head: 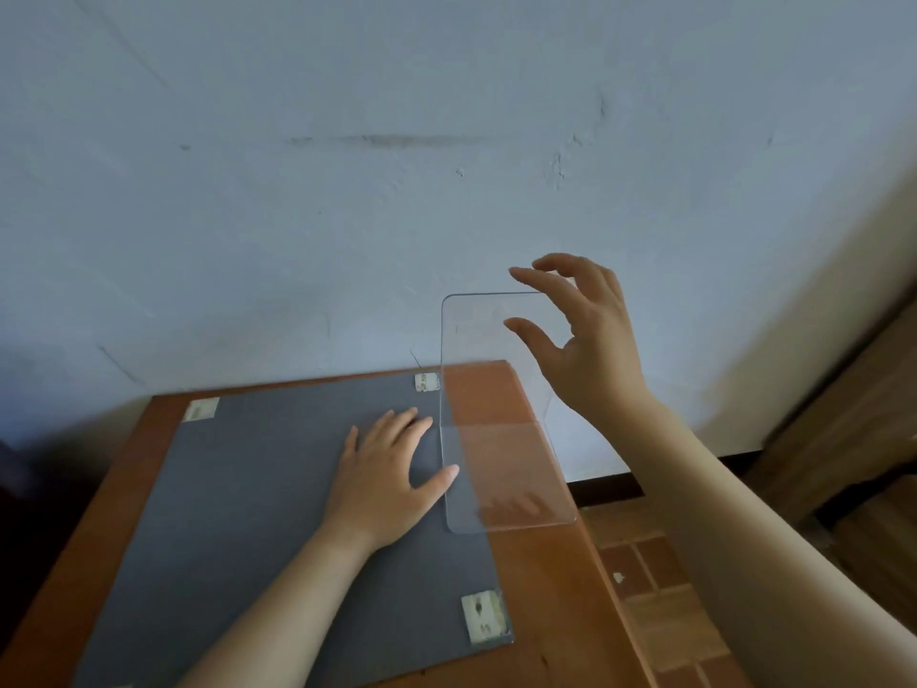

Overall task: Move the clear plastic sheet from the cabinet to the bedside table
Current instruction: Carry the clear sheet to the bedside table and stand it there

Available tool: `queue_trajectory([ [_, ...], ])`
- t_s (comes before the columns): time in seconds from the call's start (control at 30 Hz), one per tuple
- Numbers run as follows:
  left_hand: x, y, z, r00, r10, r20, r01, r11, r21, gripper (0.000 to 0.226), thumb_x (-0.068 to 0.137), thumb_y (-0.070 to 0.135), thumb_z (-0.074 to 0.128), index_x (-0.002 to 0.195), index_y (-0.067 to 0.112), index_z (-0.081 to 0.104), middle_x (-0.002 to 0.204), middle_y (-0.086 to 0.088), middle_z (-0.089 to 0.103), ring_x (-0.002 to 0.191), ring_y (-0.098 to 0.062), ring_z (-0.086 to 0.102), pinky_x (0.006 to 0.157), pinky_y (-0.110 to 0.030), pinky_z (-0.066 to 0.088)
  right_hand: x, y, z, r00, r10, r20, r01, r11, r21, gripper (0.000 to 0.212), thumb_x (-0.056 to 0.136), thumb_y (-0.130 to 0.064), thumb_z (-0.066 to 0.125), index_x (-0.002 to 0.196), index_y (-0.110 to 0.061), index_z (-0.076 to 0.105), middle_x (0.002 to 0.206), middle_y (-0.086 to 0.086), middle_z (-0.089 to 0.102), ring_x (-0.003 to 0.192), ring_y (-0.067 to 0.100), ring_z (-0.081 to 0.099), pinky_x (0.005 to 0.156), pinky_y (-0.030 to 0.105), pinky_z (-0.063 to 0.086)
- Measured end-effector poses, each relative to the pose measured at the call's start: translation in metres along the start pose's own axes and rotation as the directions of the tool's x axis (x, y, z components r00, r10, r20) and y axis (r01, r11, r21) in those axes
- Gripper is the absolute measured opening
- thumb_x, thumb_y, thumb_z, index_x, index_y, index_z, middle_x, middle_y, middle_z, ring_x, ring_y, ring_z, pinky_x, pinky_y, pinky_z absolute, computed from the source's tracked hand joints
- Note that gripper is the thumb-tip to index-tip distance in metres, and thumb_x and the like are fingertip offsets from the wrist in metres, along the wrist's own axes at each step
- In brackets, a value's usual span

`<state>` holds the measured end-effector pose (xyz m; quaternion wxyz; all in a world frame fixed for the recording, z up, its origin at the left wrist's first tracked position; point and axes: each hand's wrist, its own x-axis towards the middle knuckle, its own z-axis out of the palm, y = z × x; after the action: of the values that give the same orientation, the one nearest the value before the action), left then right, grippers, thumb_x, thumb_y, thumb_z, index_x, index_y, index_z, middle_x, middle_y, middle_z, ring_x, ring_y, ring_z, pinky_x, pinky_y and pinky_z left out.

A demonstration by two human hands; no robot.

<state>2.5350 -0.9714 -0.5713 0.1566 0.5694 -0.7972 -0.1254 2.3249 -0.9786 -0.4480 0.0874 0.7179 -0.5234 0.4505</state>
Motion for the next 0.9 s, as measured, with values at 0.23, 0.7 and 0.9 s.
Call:
queue_trajectory([
  [0.23,-0.007,0.004,-0.005,1.000,-0.024,0.003,0.023,0.999,0.045,0.084,0.067,0.076,0.018,0.140,0.034,0.027,0.153,0.014,0.018,0.142,-0.008,0.008,0.115,-0.044,0.002,-0.072,-0.009,-0.017,0.981,0.177,0.078,-0.181,0.983,0.044,0.043,0.082,-0.032,0.065,0.123,-0.030,0.052,0.134,-0.004,0.043,0.121,0.006,0.037,0.092,0.011,0.027],
  [0.7,-0.014,0.009,-0.014,0.996,-0.085,0.036,0.083,0.995,0.060,0.058,0.091,0.054,0.030,0.143,0.029,0.024,0.155,0.010,0.014,0.143,-0.011,0.005,0.113,-0.054,0.001,-0.117,-0.010,0.011,0.677,0.207,0.706,-0.184,0.977,-0.110,0.062,0.089,-0.051,0.045,0.143,-0.027,0.024,0.154,-0.007,0.017,0.141,0.012,0.012,0.112,0.032,0.021],
  [0.9,-0.014,0.009,-0.012,0.993,-0.106,0.055,0.101,0.991,0.084,0.059,0.092,0.053,0.030,0.144,0.030,0.018,0.156,0.011,0.009,0.143,-0.012,0.001,0.114,-0.054,-0.001,-0.117,-0.005,0.015,0.643,0.218,0.735,-0.175,0.975,-0.136,0.065,0.090,-0.054,0.040,0.145,-0.026,0.020,0.156,-0.008,0.011,0.143,0.013,0.004,0.113,0.030,0.012],
])
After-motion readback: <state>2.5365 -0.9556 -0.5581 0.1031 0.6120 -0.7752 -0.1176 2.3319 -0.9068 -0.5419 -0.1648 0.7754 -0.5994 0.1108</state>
